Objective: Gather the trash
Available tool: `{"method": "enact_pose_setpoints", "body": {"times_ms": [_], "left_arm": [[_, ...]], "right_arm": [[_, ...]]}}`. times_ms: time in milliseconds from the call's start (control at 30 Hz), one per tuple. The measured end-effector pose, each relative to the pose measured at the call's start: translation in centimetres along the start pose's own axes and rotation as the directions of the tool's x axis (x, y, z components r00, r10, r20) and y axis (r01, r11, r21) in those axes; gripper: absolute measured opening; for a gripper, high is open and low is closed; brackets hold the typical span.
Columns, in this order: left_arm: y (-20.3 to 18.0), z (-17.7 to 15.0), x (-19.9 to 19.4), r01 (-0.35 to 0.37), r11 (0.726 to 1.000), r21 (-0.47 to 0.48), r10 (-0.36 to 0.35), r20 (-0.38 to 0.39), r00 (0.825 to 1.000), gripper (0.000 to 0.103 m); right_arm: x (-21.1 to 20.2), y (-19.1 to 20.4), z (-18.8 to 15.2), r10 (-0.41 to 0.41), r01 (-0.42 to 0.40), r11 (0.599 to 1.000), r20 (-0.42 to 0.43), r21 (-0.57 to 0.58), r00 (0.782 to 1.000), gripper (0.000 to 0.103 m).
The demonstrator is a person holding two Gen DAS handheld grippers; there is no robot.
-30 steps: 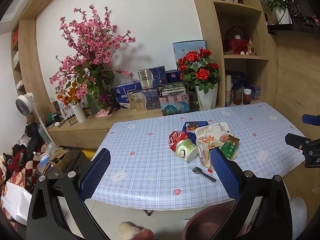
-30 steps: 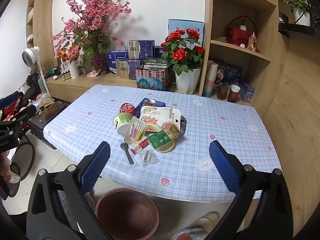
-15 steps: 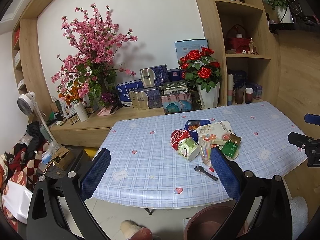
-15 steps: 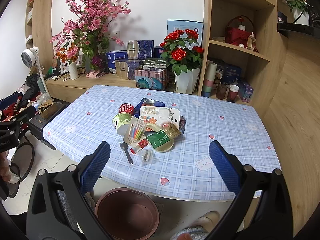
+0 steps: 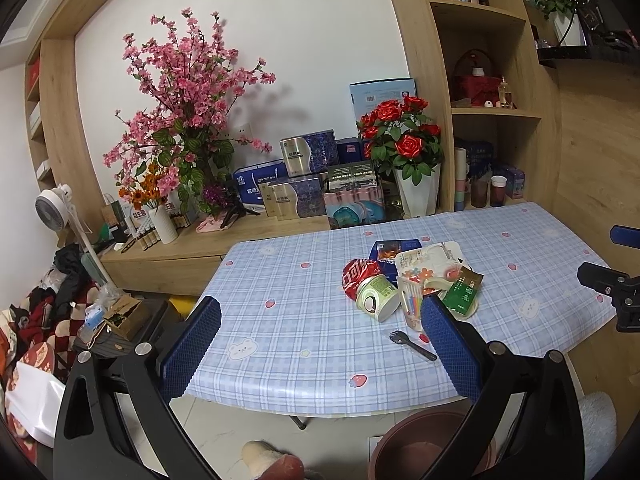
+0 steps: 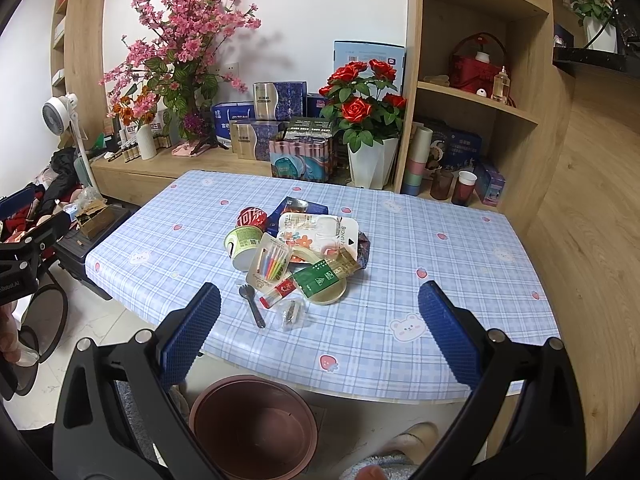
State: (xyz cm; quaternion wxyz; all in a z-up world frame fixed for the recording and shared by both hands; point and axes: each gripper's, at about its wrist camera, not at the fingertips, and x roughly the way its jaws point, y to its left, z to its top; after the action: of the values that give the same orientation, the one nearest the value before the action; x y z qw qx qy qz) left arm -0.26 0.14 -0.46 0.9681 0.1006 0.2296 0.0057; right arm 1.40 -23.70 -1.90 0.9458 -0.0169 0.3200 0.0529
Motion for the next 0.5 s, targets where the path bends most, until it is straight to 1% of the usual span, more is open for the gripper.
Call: {"method": "enact_pose_setpoints", "body": {"times_ms": [500], "left_arm": [[-0.05, -0.11, 0.03, 0.0, 1.0, 0.0, 0.0, 0.001, 1.0, 0.098]], "right_arm": [[-0.14, 0.01, -0.17, -0.001, 0.001, 1.0, 0.0, -0.001, 1.0, 0.097]]}}
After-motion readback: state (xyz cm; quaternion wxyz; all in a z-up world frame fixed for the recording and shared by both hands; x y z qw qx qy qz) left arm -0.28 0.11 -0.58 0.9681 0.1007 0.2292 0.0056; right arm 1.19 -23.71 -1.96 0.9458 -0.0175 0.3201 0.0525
